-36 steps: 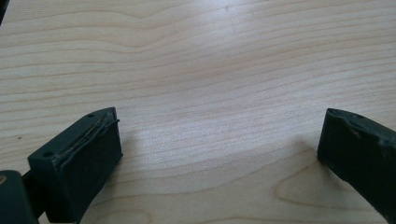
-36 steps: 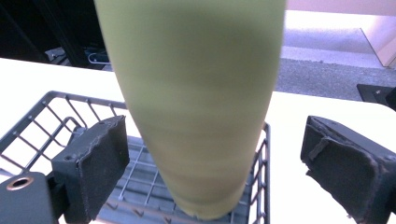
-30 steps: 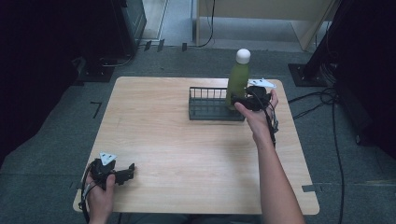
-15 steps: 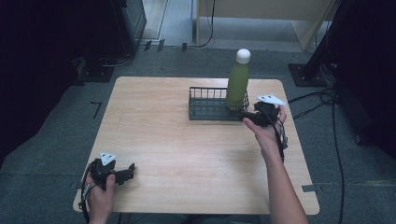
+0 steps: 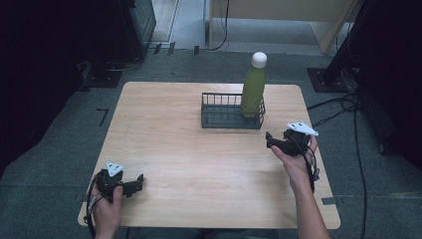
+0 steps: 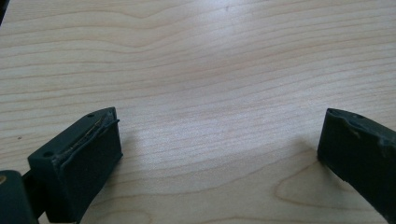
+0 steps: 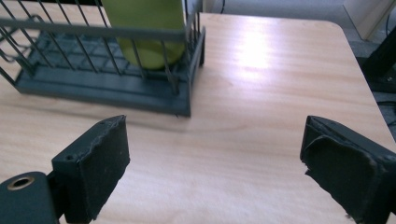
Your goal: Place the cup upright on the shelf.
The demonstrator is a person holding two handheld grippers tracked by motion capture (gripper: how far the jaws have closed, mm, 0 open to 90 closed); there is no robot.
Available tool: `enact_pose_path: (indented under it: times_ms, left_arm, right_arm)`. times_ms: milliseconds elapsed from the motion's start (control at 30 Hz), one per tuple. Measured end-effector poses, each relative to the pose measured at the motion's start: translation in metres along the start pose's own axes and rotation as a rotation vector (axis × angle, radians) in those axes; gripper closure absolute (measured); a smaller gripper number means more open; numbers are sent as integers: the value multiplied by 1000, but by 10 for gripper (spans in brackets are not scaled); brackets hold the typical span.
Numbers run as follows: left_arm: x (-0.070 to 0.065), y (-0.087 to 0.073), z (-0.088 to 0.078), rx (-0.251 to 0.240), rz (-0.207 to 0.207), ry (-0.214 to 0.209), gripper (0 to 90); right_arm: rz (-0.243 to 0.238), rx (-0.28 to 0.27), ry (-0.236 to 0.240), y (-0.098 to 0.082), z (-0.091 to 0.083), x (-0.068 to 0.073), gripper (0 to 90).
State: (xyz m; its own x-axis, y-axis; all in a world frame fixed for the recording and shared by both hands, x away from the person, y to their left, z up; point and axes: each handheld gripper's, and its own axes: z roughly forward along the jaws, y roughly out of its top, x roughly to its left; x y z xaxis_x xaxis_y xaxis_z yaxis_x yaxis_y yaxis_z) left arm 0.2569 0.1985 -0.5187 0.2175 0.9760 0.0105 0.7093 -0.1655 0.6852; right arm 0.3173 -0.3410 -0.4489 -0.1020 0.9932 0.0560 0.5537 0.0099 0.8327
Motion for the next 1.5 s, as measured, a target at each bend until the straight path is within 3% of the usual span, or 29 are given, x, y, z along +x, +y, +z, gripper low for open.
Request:
enact_pose_path:
  times_ms: [867,1367,1500]
  left_arm:
    - [0,0,0,3,3,1,0]
    - [0,0,0,3,4,0,0]
    - [0,0,0,3,3,0,0]
  right_arm:
    - [88,74,-52,-87,-42,-47,84]
    - [97,122,-110,-127,-69,-71,84]
    - [93,119,-107,-131,-72,-73,95]
